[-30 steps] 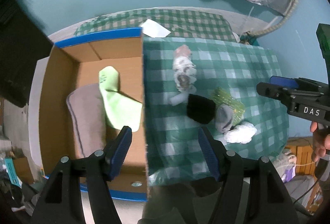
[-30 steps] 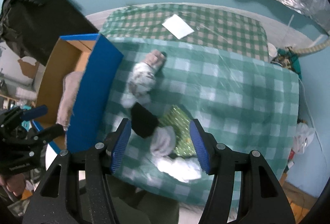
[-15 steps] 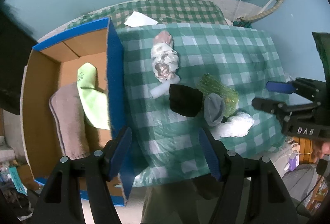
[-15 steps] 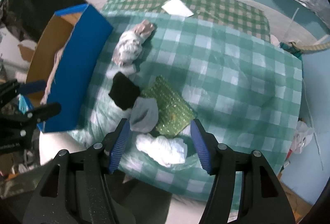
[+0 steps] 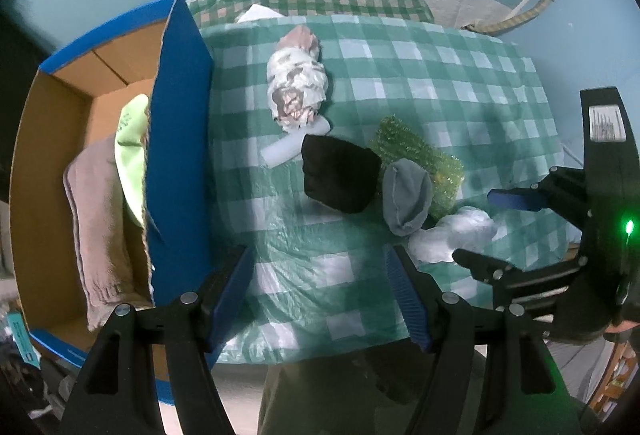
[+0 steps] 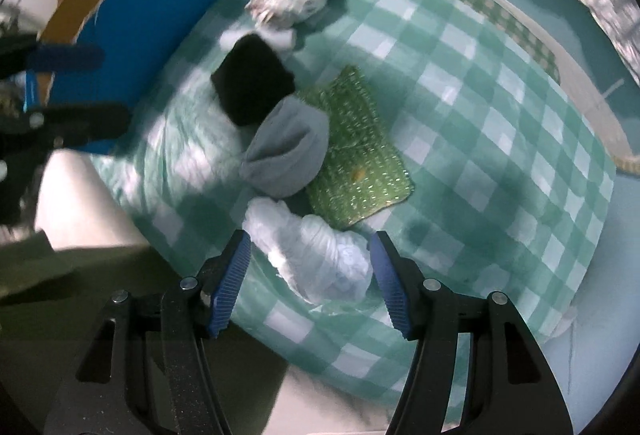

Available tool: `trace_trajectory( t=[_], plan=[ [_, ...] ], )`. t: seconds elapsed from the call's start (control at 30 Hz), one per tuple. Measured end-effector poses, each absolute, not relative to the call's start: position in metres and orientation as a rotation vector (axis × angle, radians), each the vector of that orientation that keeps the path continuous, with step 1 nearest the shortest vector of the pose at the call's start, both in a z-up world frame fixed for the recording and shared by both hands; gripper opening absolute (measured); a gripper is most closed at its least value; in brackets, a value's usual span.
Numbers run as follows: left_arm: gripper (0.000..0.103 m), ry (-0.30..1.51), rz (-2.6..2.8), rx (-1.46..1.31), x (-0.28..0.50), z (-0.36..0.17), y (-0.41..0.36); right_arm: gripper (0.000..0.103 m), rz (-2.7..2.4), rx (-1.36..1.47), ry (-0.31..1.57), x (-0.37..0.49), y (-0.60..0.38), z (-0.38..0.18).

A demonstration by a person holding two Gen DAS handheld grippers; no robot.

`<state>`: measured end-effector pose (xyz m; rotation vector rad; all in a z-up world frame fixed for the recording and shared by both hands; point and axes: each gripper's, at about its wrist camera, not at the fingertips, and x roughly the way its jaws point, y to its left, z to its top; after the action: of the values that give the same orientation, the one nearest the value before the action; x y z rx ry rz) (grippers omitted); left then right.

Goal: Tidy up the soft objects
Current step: 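Close the right gripper on the white plastic bag bundle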

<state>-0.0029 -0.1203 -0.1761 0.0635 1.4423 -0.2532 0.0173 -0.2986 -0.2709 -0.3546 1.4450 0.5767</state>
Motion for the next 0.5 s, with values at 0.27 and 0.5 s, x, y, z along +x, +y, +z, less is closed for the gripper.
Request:
trace_trajectory(
  t=[0.27, 0.5],
  plan=[
    [0.070, 1.467, -0.230, 0.027, -0.005, -0.190, -0.116, 0.062, 0.624, -0.527, 1.414, -0.001, -0.285, -0.292],
    [0.070, 1.484, -0.214, -0.003, -0.003, -0.195, -0.113, 0.054, 0.615, -0.609, 1.398, -0.011, -0.280, -0.308]
  ],
)
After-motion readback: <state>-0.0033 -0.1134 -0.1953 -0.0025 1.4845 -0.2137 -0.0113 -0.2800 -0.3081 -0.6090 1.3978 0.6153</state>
